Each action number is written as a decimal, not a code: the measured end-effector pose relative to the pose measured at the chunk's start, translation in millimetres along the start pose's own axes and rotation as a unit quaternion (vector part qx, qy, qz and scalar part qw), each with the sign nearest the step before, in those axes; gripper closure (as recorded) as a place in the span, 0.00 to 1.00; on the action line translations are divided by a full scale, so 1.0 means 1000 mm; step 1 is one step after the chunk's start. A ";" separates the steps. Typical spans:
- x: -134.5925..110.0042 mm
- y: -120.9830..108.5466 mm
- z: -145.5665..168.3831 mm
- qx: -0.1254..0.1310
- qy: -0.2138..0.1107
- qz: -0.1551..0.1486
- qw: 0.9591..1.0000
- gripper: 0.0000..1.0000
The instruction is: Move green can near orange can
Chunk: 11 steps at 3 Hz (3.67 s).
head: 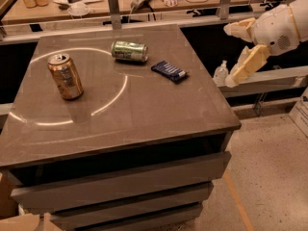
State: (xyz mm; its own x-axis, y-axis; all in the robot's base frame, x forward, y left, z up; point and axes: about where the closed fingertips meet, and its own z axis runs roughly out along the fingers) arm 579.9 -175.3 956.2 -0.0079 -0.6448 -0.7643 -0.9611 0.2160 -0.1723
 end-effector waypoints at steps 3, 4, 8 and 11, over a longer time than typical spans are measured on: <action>-0.013 -0.021 0.035 0.004 -0.048 -0.010 0.999 0.00; -0.035 -0.043 0.066 -0.003 -0.083 -0.011 0.996 0.00; -0.071 -0.107 0.210 0.017 -0.168 0.063 0.984 0.00; -0.069 -0.131 0.258 0.017 -0.157 0.030 0.987 0.15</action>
Offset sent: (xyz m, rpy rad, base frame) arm 0.0078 0.0045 -0.0046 0.0455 -0.0051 -0.0024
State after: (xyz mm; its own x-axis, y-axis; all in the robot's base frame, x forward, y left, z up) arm 777.4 30.4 870.8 0.0263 -0.3731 -0.9274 -0.9517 0.2745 -0.1375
